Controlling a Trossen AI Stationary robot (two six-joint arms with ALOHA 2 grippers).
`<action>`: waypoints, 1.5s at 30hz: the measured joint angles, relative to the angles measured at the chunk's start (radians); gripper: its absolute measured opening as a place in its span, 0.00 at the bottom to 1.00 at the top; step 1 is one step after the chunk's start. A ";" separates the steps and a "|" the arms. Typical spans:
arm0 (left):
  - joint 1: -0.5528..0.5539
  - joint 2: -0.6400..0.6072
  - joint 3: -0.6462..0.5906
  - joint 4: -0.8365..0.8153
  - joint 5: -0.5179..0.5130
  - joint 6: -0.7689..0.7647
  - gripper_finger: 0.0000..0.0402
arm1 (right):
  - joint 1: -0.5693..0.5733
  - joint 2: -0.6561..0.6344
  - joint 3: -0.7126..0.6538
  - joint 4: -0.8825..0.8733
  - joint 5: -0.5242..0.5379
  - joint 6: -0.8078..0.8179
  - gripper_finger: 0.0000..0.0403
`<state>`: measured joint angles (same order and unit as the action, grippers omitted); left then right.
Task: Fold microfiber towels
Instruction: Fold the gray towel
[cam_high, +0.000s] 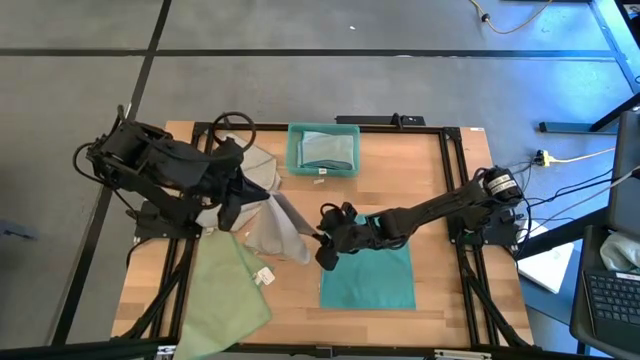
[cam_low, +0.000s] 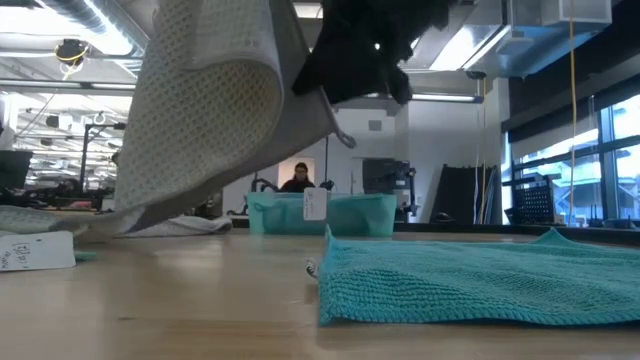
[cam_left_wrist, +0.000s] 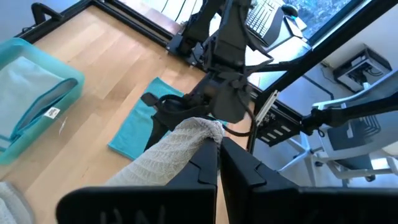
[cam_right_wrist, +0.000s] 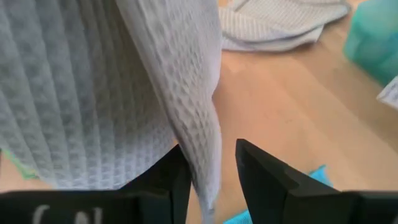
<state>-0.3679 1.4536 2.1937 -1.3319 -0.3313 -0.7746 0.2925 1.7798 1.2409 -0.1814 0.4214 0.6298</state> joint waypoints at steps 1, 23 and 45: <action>0.000 -0.001 0.000 0.000 0.000 0.000 0.00 | -0.004 0.000 -0.015 0.023 -0.012 0.012 0.31; -0.001 -0.019 -0.001 -0.018 0.007 0.000 0.00 | -0.044 -0.060 -0.036 -0.180 -0.153 -0.025 0.01; -0.048 -0.014 0.000 -0.165 -0.025 0.102 0.00 | 0.105 -0.418 0.313 -0.798 -0.028 -0.164 0.00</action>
<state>-0.4160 1.4396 2.1933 -1.4967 -0.3561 -0.6723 0.3980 1.3614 1.5540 -0.9795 0.3931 0.4656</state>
